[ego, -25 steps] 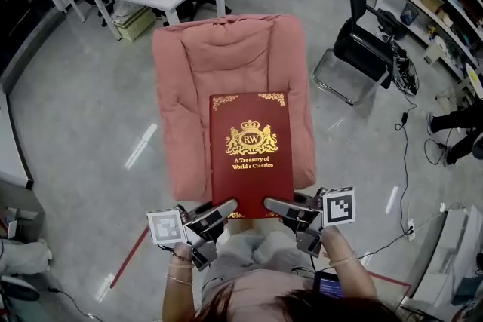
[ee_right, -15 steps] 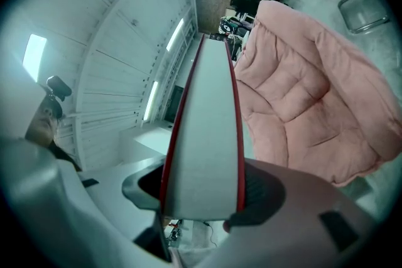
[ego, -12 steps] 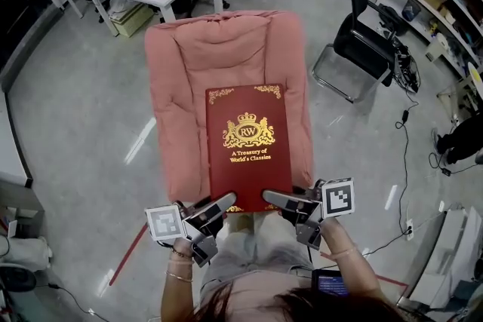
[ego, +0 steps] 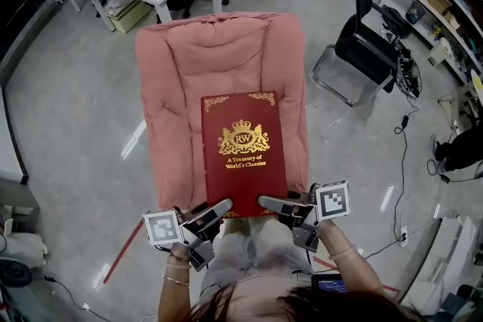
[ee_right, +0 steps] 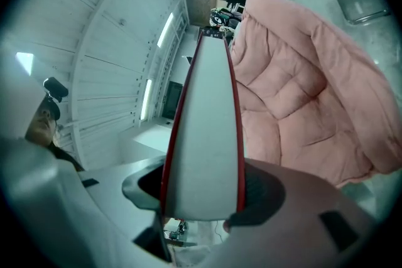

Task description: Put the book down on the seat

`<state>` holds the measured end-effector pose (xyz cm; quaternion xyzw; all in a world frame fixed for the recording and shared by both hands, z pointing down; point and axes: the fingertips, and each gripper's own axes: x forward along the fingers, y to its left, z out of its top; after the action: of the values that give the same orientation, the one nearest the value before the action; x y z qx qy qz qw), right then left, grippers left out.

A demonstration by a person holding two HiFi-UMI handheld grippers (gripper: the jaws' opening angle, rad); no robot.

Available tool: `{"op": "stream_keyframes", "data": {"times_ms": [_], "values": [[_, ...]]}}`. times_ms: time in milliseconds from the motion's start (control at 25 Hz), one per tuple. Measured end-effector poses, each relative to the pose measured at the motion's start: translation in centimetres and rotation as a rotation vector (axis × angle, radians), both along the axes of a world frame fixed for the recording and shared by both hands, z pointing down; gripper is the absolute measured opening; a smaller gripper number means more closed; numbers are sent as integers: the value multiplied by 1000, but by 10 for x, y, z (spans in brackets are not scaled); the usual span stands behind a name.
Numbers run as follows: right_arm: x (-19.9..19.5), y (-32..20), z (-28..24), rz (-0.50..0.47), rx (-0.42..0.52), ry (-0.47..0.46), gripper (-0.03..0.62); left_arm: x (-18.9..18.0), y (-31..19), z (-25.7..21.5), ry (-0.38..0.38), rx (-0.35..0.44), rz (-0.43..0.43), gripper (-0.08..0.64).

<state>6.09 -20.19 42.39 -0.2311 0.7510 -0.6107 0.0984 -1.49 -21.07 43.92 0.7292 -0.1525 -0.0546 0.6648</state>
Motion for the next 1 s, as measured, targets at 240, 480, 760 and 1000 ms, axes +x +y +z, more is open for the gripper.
{"op": "stream_keyframes", "data": {"times_ms": [240,480,760,1000], "values": [[12,-20,27,-21,-51,-11,265,11,-19,25,-25,-28,-21,262],[19,-51,51,-56,-70,5,265,15,-47,49,-31,-65,-48,262],[29,-58,89,-84,-67,-4,265,21,-54,78,-43,-73,-60,262],[33,-65,126,-122,-66,3,265,22,-61,105,-47,-90,-71,262]]}}
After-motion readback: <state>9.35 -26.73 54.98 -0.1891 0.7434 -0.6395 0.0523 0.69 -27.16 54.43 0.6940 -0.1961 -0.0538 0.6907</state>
